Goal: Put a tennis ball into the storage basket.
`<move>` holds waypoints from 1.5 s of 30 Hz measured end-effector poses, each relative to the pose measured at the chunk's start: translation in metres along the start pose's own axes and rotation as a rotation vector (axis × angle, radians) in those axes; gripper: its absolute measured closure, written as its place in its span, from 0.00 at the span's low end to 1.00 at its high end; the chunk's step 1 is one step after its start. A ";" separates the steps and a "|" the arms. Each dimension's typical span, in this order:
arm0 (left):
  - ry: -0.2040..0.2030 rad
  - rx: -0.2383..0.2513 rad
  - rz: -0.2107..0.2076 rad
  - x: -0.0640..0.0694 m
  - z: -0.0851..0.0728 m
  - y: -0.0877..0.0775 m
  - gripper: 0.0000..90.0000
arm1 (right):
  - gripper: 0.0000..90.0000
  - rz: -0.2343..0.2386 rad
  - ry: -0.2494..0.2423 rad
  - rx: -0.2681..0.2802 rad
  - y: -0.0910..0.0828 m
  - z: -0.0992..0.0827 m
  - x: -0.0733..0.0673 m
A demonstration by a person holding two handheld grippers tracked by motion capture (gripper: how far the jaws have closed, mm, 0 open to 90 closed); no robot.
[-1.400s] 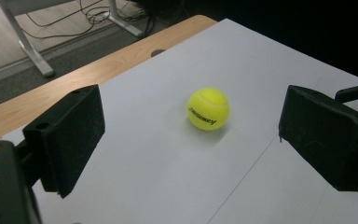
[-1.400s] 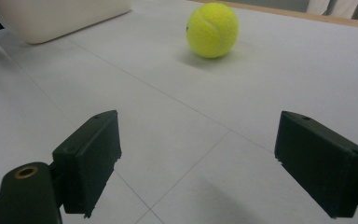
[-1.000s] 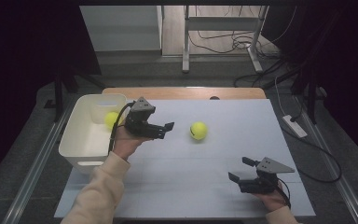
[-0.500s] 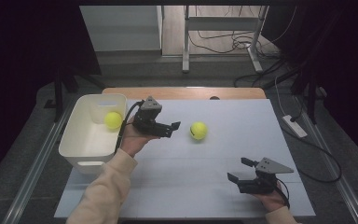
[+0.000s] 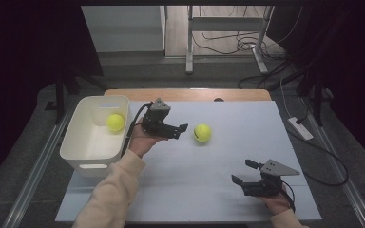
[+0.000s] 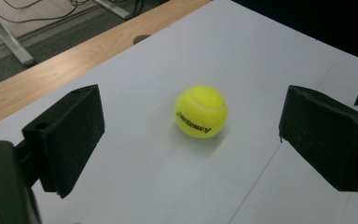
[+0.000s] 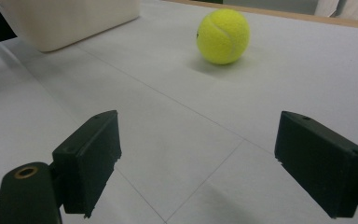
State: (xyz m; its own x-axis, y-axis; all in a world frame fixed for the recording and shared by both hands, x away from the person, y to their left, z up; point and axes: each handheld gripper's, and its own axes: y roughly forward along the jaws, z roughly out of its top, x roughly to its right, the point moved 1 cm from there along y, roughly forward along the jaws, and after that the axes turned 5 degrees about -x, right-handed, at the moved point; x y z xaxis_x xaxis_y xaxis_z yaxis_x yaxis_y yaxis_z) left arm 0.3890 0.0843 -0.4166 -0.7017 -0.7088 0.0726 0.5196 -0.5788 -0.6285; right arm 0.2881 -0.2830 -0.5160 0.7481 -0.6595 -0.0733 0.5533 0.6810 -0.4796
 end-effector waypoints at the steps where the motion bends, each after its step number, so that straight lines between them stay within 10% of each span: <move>1: -0.005 -0.001 -0.001 0.000 0.000 0.002 0.08 | 0.16 0.001 0.001 0.001 0.000 0.000 0.000; 45: 0.000 -0.100 -0.041 -0.002 0.010 0.057 0.07 | 0.16 0.020 -0.016 -0.009 0.007 0.003 -0.001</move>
State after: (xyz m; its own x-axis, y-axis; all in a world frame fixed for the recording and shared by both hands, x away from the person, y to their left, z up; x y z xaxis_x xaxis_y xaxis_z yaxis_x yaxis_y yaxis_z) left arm 0.4249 0.0494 -0.4450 -0.7217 -0.6850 0.0997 0.4390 -0.5643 -0.6992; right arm 0.2925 -0.2769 -0.5162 0.7646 -0.6408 -0.0689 0.5353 0.6910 -0.4859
